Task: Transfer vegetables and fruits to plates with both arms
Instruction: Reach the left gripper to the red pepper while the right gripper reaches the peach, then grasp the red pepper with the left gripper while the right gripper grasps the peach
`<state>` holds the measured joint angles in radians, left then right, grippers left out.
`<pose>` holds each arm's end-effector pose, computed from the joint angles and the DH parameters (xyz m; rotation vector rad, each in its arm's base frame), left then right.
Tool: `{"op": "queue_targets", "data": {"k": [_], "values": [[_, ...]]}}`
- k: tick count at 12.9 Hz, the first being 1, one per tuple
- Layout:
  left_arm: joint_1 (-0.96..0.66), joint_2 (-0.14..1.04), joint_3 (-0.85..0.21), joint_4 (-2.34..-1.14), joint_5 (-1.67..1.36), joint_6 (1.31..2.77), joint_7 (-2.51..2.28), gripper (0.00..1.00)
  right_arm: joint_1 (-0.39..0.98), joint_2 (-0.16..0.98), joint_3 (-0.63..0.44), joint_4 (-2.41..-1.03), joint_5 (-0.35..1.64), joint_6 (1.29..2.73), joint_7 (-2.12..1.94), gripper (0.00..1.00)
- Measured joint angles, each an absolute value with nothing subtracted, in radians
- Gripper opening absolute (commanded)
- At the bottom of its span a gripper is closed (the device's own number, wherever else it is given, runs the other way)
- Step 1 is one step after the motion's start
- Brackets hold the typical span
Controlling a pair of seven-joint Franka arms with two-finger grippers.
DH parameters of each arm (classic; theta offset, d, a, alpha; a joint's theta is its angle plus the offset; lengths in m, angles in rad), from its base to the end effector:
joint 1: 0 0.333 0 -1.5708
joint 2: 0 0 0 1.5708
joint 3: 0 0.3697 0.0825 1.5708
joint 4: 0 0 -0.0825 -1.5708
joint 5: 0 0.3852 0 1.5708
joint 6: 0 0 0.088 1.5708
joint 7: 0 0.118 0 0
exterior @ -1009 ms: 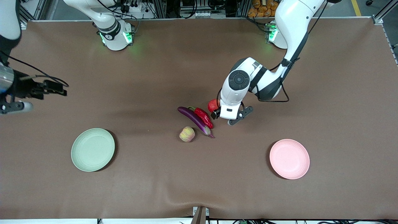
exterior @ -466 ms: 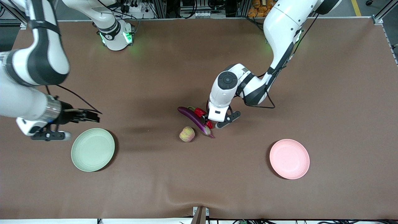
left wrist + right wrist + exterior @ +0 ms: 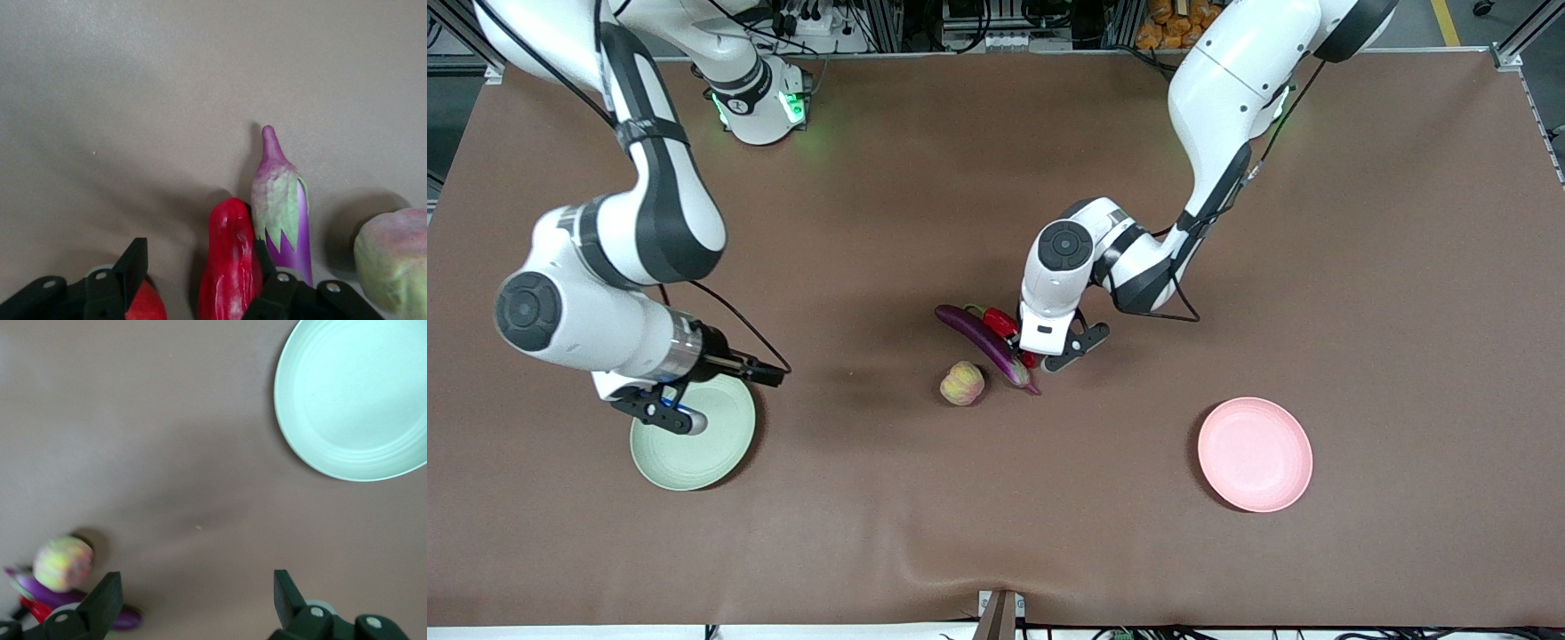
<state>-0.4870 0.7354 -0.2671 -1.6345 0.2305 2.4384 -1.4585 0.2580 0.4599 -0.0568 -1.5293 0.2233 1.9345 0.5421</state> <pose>0.5584 -0.4780 0.2361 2.9023 0.9143 0.0452 0.6865 0.1645 0.4257 -2.9213 0.6241 0.1729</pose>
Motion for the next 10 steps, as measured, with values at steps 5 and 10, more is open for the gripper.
{"op": "queue_targets", "data": {"k": [5,10], "values": [[-0.505,0.747,-0.267,-1.633,0.231,2.438,-1.472,0.69,0.387,0.559,-0.055,-1.482,0.227,2.053,0.863,1.00],[-0.515,0.773,-0.264,-1.626,0.231,2.441,-1.475,0.34,0.393,0.607,-0.055,-1.440,0.228,2.090,0.974,1.00]]}}
